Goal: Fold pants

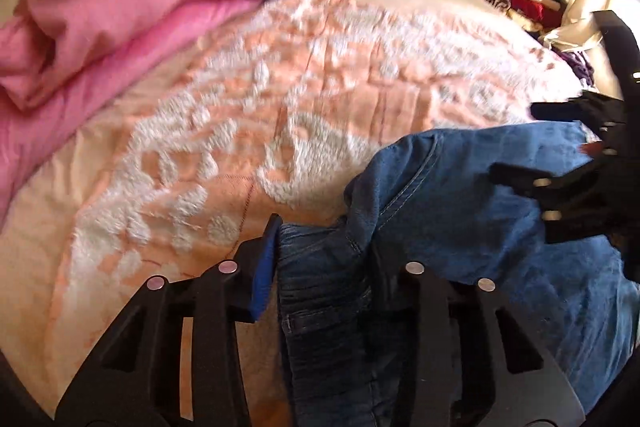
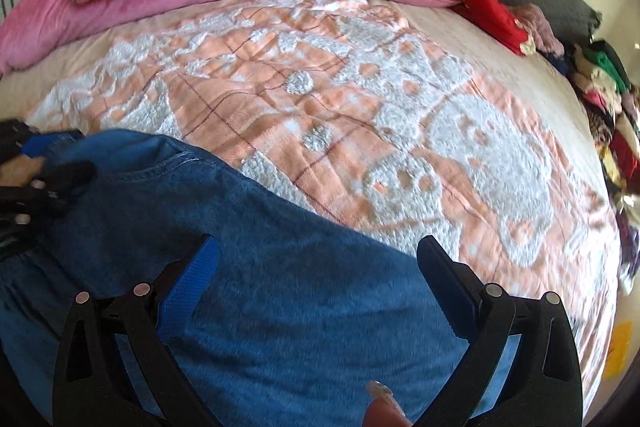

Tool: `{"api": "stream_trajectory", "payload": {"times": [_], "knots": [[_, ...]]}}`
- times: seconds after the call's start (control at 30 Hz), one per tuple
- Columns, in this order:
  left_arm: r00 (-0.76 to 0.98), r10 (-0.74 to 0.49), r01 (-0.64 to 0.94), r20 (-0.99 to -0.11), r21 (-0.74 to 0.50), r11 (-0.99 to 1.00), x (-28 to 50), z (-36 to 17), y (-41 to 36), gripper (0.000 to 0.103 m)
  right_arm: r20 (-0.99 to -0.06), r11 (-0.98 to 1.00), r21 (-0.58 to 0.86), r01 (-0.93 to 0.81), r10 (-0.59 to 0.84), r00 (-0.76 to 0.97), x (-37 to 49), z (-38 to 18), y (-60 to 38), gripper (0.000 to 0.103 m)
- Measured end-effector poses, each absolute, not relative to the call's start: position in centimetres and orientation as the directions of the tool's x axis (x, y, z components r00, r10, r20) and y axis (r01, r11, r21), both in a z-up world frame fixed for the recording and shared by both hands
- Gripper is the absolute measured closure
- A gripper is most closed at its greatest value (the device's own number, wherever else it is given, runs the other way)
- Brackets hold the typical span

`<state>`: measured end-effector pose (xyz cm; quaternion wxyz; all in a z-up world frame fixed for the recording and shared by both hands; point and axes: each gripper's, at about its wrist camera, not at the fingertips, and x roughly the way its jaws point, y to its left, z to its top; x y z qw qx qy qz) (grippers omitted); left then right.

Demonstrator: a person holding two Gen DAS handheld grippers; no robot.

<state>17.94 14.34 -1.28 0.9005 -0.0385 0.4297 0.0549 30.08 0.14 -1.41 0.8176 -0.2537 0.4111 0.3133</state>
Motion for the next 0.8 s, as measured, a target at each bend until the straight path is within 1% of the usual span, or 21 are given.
{"api": "stream_trajectory", "payload": {"times": [0.13, 0.23, 0.3, 0.33, 0.37, 0.4, 0.43, 0.47, 0.5, 0.57, 0.67, 0.8], "knots": [[0.688, 0.052, -0.106, -0.724, -0.029, 0.994, 15.9, 0.9, 13.7, 0.073, -0.826, 0.627, -0.173, -0.760, 0.328, 0.459, 29.7, -1.6, 1.1, 0.004], [0.712, 0.057, -0.093, -0.700, -0.013, 0.996, 15.2, 1.6, 13.0, 0.073, -0.812, 0.601, -0.186, -0.777, 0.351, 0.466, 29.1, -1.5, 1.6, 0.006], [0.724, 0.077, -0.094, -0.686, 0.012, 0.995, 14.7, 1.8, 12.5, 0.073, -0.810, 0.584, -0.166, -0.795, 0.379, 0.448, 28.6, -1.4, 1.7, 0.025], [0.729, 0.078, -0.094, -0.680, 0.014, 0.995, 14.4, 2.0, 12.4, 0.074, -0.813, 0.575, -0.153, -0.803, 0.389, 0.434, 28.4, -1.4, 1.8, 0.043], [0.730, 0.072, -0.092, -0.679, 0.008, 0.996, 14.3, 2.1, 12.4, 0.074, -0.815, 0.564, -0.140, -0.814, 0.401, 0.418, 28.1, -1.4, 1.8, 0.056], [0.731, 0.069, -0.089, -0.678, 0.004, 0.996, 14.2, 2.1, 12.4, 0.074, -0.814, 0.547, -0.126, -0.827, 0.419, 0.401, 27.6, -1.3, 1.8, 0.064], [0.734, 0.073, -0.092, -0.675, 0.008, 0.996, 14.1, 2.1, 12.4, 0.074, -0.813, 0.539, -0.113, -0.835, 0.433, 0.390, 27.3, -1.2, 1.8, 0.077], [0.737, 0.083, -0.097, -0.671, 0.017, 0.995, 13.9, 2.1, 12.5, 0.074, -0.809, 0.538, -0.094, -0.838, 0.449, 0.379, 26.9, -1.0, 1.6, 0.082], [0.737, 0.089, -0.102, -0.670, 0.020, 0.995, 13.7, 2.1, 12.6, 0.074, -0.803, 0.546, -0.073, -0.834, 0.464, 0.374, 26.5, -0.7, 1.3, 0.083], [0.740, 0.094, -0.113, -0.666, 0.014, 0.993, 13.2, 2.1, 13.0, 0.073, -0.782, 0.565, -0.024, -0.825, 0.503, 0.367, 25.6, 0.1, 0.1, 0.090], [0.751, 0.075, -0.111, -0.656, -0.013, 0.994, 12.3, 2.4, 13.2, 0.073, -0.738, 0.577, 0.056, -0.815, 0.573, 0.355, 23.7, 1.7, -2.2, 0.092], [0.777, 0.031, -0.078, -0.629, -0.048, 0.996, 10.5, 3.1, 12.9, 0.073, -0.681, 0.570, 0.114, -0.814, 0.641, 0.353, 20.1, 3.8, -5.3, 0.092]]}}
